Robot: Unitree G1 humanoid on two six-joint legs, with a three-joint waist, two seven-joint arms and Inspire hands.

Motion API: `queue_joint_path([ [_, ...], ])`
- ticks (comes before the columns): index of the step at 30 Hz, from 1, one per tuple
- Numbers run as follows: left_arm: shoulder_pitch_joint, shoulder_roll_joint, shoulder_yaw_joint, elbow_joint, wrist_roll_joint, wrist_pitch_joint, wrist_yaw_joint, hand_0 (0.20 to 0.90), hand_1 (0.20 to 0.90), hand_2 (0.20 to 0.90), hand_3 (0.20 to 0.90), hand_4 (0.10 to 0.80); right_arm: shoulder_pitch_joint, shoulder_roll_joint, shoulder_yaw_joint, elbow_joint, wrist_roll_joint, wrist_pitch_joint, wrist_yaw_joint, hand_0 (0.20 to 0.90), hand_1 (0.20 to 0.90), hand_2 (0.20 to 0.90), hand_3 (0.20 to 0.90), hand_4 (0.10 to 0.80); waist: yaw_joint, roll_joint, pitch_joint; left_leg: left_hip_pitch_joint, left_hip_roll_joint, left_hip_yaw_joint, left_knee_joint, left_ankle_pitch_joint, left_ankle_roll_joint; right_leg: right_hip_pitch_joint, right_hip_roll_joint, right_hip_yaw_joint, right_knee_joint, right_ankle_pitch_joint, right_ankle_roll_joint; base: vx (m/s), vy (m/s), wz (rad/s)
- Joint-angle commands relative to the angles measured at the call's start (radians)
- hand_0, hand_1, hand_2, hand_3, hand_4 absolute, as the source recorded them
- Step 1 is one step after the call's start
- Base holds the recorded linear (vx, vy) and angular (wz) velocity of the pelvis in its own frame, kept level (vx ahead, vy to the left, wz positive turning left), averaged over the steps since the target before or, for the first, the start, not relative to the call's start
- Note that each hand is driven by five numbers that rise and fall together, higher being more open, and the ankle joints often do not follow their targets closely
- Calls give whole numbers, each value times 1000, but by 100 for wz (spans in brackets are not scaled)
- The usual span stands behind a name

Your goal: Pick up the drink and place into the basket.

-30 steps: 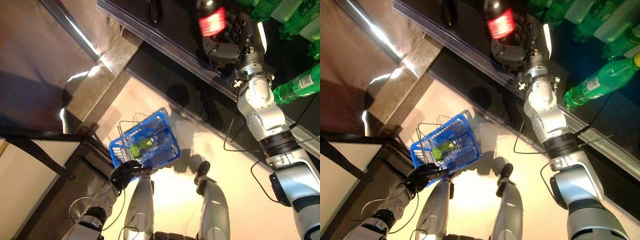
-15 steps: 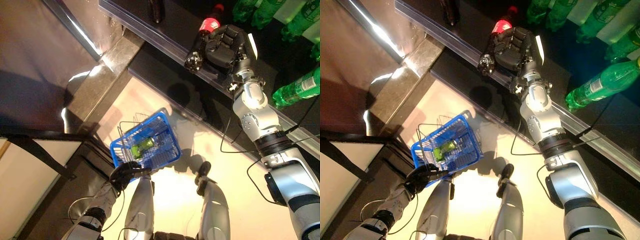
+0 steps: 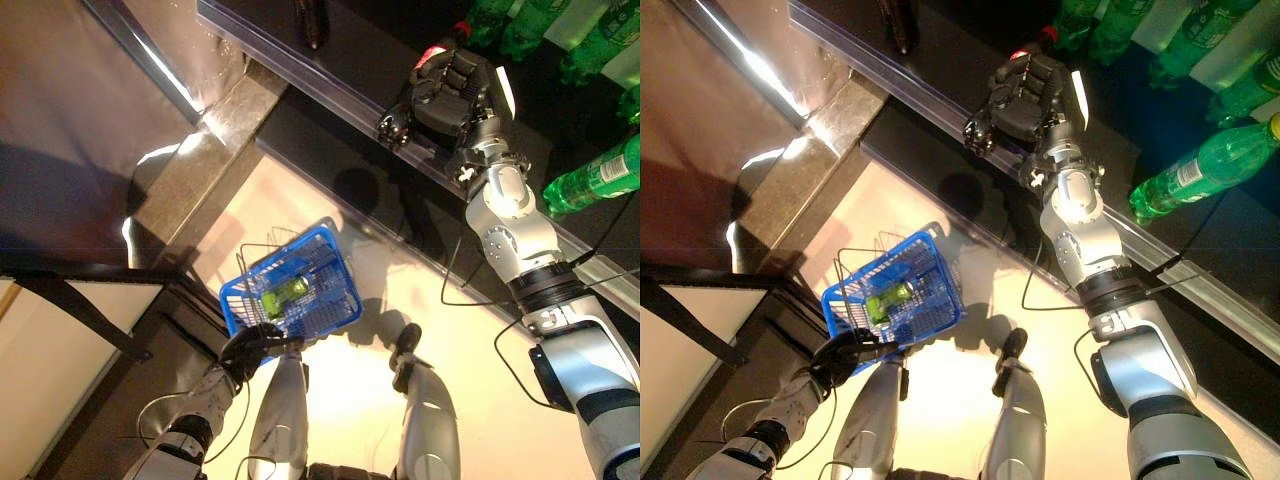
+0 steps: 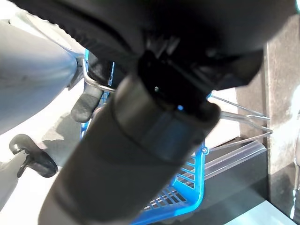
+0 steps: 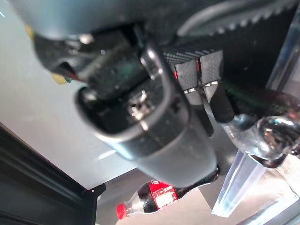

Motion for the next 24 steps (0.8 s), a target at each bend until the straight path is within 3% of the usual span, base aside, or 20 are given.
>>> queue_joint_path([
  [1, 106, 63, -54, -51, 0, -31, -53, 300, 300, 300, 200, 100, -156, -41, -29, -64, -14, -88, -12, 300, 300, 300, 200, 100, 22, 29, -17, -60, -6, -16, 14, 51, 71, 95, -95, -65, -61, -1, 89, 0, 0, 0],
  [5, 110, 65, -52, -53, 1, -31, -57, 300, 300, 300, 200, 100, -162, -47, -30, -78, -51, -83, -40, 300, 300, 300, 200, 100, 22, 29, -17, -59, -3, -15, 12, 51, 70, 97, -97, -67, -62, -1, 90, 0, 0, 0],
  [7, 110, 66, -50, -57, 2, -29, -54, 300, 300, 300, 200, 100, -163, -49, -32, -89, -73, -71, -51, 582, 582, 582, 529, 429, 22, 26, -17, -59, -2, -15, 12, 51, 69, 98, -95, -67, -63, 0, 91, 0, 0, 0],
  [8, 110, 67, -48, -60, 2, -26, -51, 300, 300, 300, 200, 100, -163, -51, -32, -97, -86, -61, -56, 582, 582, 582, 529, 429, 22, 24, -17, -59, -2, -15, 13, 51, 69, 97, -94, -67, -63, 0, 91, 0, 0, 0],
  [9, 110, 68, -47, -61, 3, -24, -51, 300, 300, 300, 200, 100, -163, -52, -31, -100, -94, -55, -60, 742, 742, 742, 716, 616, 22, 24, -17, -60, -2, -15, 14, 51, 69, 97, -94, -66, -63, 0, 91, 0, 0, 0],
  [11, 105, 70, -48, -66, 2, -16, -45, 300, 300, 300, 200, 100, -172, -61, -16, -104, -137, -10, -85, 900, 900, 900, 900, 800, 21, 19, -17, -59, -1, -15, 15, 51, 70, 98, -90, -65, -65, 1, 90, 0, 0, 0],
  [17, 99, 81, -41, -76, 5, -6, -36, 300, 300, 300, 200, 100, -193, -102, 2, -45, -61, 125, -131, 900, 900, 900, 900, 800, 23, 0, -17, -52, 6, -10, 8, 52, 69, 112, -80, -67, -77, 2, 88, 0, 0, 0],
  [24, 96, 105, -30, -76, 14, 4, -30, 300, 300, 300, 200, 100, -227, -127, 10, 19, 14, 162, -144, 900, 900, 900, 900, 800, 30, -27, -17, -34, 15, -11, 4, 50, 67, 140, -66, -73, -93, 6, 88, 12, -31, 1],
])
